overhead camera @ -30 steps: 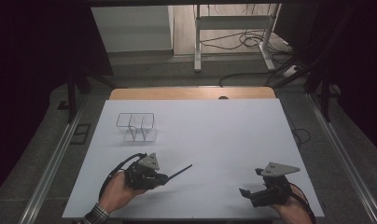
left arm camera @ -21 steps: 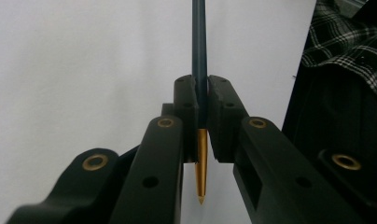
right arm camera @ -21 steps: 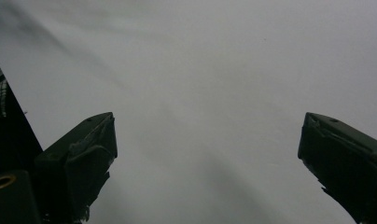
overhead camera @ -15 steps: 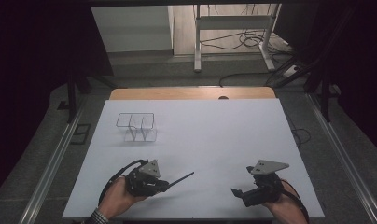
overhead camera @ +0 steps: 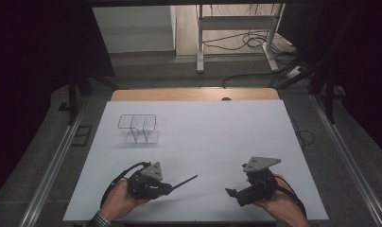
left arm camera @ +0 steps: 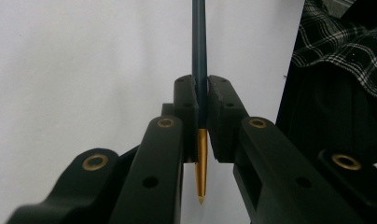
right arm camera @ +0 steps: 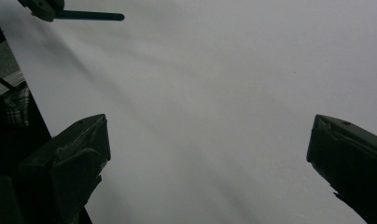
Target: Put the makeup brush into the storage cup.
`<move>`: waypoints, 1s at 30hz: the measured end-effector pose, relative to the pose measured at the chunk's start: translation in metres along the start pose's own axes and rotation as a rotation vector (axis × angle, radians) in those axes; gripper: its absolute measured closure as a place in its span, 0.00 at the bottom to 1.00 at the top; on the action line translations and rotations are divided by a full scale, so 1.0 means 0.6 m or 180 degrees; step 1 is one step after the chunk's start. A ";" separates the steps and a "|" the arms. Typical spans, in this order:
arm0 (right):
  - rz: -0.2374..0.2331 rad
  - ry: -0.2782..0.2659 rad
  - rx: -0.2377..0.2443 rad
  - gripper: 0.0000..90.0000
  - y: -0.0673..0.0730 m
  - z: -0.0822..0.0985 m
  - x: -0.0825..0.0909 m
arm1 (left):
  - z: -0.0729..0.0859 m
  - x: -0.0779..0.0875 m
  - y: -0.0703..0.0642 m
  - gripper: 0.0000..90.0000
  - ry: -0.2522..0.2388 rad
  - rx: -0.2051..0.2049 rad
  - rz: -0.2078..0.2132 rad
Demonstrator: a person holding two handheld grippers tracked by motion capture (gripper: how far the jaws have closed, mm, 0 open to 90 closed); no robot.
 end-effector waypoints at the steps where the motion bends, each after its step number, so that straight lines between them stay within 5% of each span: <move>1: -0.0024 0.0006 0.0006 0.00 0.001 -0.003 -0.002 | 0.000 0.000 0.000 0.93 -0.0001 -0.0003 0.0007; 15: -0.0276 0.0177 0.0322 0.07 0.032 -0.043 -0.045 | -0.001 0.000 0.002 0.93 0.0028 -0.0030 0.0007; 30: -0.0616 0.0287 0.0590 0.36 0.055 -0.075 -0.087 | -0.002 -0.008 0.000 0.93 0.0130 -0.0091 0.0067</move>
Point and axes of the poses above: each handheld gripper's, and its own axes: x roughly backward along the jaws, z roughly out of its underside, y roughly to its left, the point moved 1 cm from there along -x, roughly forward along the jaws, and after that the axes turned 8 degrees about -y, right-handed, at the moved point
